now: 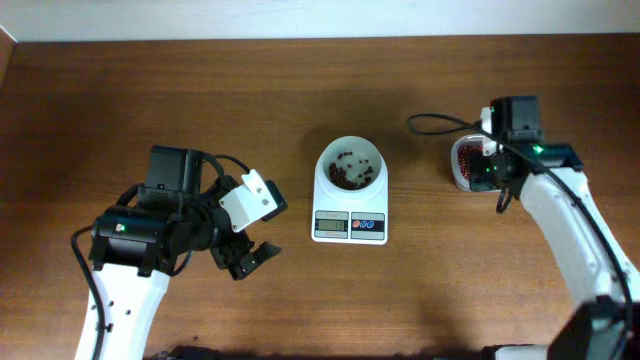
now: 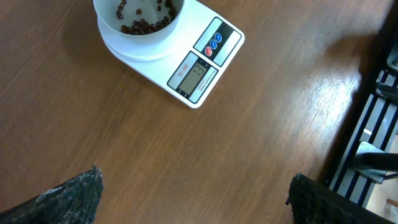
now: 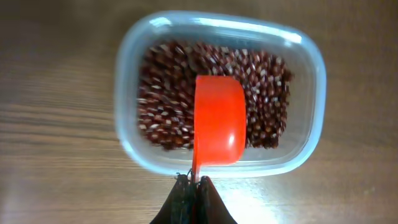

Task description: Scoop and weigh 50g on scale

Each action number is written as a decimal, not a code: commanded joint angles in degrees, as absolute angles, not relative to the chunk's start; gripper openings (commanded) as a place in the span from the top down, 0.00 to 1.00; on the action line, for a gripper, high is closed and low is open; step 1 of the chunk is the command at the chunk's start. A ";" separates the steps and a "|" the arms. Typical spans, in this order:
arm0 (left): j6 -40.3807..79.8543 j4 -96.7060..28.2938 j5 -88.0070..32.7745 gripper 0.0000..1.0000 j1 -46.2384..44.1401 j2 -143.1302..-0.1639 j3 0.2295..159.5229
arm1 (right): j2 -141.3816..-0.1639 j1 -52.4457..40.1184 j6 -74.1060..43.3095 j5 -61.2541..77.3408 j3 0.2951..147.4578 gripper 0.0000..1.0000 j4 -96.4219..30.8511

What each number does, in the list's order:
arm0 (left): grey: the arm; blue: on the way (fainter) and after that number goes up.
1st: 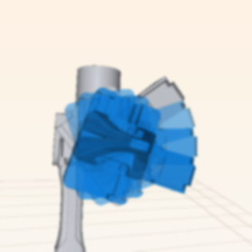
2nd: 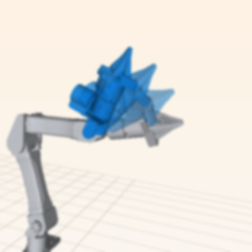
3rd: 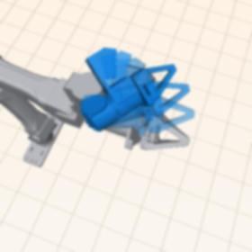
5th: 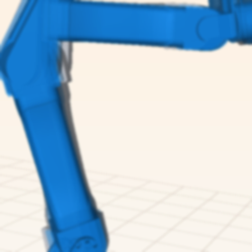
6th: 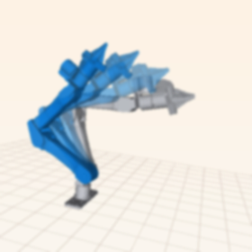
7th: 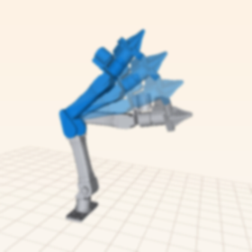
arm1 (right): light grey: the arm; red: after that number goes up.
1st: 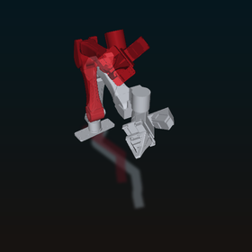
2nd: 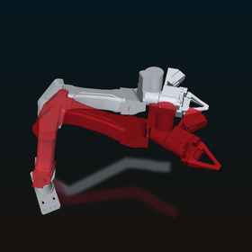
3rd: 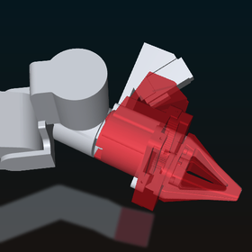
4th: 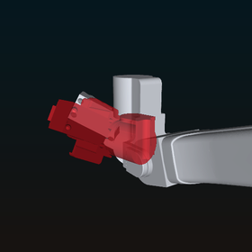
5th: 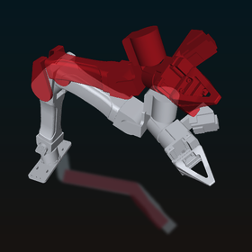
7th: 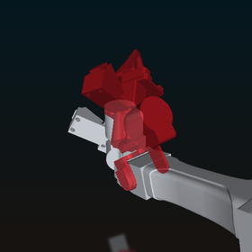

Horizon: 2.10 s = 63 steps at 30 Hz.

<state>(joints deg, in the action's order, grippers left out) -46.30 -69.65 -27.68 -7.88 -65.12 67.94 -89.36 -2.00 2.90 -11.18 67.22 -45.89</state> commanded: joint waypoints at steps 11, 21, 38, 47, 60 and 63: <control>-47.29 -69.76 -28.69 0.01 -7.60 -64.64 69.14 | -96.92 -1.74 -2.44 -19.25 67.55 0.96 -42.81; -47.29 -69.76 -28.71 0.01 -7.60 -64.64 69.14 | -96.90 -1.72 -2.96 -3.38 67.57 0.96 -42.24; -47.29 -69.76 -28.69 0.01 -7.60 -64.64 69.14 | -96.90 10.85 -6.92 12.73 67.57 0.96 -43.07; -47.27 -69.76 -28.69 0.01 -7.60 -64.64 69.14 | -96.71 15.62 -6.90 19.79 67.57 0.96 -43.35; -47.27 -69.76 -28.71 0.01 -7.60 -64.64 69.14 | -91.61 18.20 -6.09 20.34 67.64 0.96 -43.31; -47.27 -69.76 -28.71 0.01 -7.60 -64.64 69.14 | -91.02 18.17 -4.69 20.32 67.64 0.96 -43.27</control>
<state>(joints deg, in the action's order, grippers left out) -46.30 -69.65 -27.68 -7.88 -65.12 67.94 -92.92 17.85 -6.02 19.59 67.24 -43.29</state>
